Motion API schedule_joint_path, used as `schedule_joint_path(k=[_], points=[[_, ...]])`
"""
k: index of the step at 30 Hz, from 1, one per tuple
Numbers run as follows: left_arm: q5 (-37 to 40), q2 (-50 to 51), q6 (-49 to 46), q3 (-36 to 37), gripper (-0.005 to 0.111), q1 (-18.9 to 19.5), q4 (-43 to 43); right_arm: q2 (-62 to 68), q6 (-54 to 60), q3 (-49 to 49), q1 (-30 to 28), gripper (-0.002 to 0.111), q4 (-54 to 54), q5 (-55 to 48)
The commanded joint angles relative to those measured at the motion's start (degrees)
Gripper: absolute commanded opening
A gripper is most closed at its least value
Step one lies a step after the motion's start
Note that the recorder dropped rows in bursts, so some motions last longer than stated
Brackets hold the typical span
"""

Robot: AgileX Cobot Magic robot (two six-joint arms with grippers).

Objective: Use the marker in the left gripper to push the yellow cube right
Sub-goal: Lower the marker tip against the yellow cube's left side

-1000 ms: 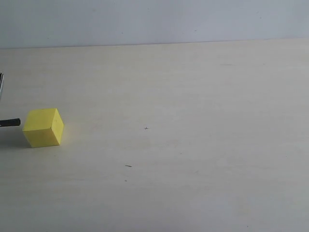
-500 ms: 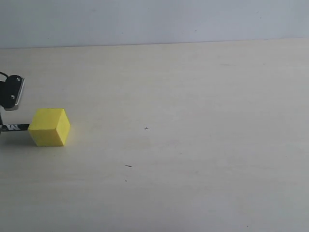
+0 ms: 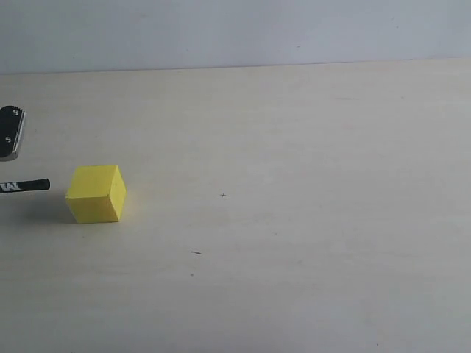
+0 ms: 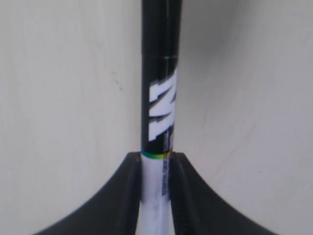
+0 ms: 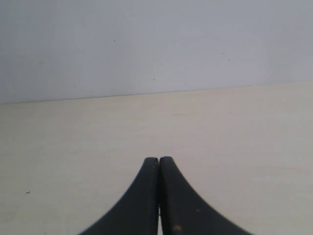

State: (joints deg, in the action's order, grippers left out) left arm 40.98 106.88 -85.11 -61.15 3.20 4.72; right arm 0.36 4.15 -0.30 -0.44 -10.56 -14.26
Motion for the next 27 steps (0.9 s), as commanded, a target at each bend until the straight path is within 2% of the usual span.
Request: schedule_joint_path(k=[1,5,12,14,18,24,27], points=[[0.61,-0.23,-1.27,-0.28,0.000,-0.22,-1.10,-0.36,0.27,0.30,-0.19,0.000,0.03,0.24],[0.78,-0.23,-1.44,-0.28,0.000,-3.03,-2.10,-0.36,0.27,0.30,-0.19,0.000,0.03,0.24],[0.45,-0.23,-1.67,-1.02,0.000,-10.98,-4.12,-0.36,0.27,0.30,-0.19,0.000,0.03,0.24],[0.97,-0.23,-1.57,-1.67,0.000,-11.72,-3.97,-0.36,0.27,0.30,-0.19,0.000,0.03,0.24],[2.04,-0.23,-1.03,-2.27,0.000,-10.15,-3.82,-0.36,0.27,0.30,-0.19,0.000,0.03,0.24],[3.17,-0.23,-1.03,-2.27,0.000,-4.34,-3.42,-0.36,0.27,0.30,-0.19,0.000,0.03,0.24],[3.87,-0.23,-1.15,-2.27,0.000,-3.70,-3.42,-0.36,0.27,0.30,-0.19,0.000,0.03,0.24]])
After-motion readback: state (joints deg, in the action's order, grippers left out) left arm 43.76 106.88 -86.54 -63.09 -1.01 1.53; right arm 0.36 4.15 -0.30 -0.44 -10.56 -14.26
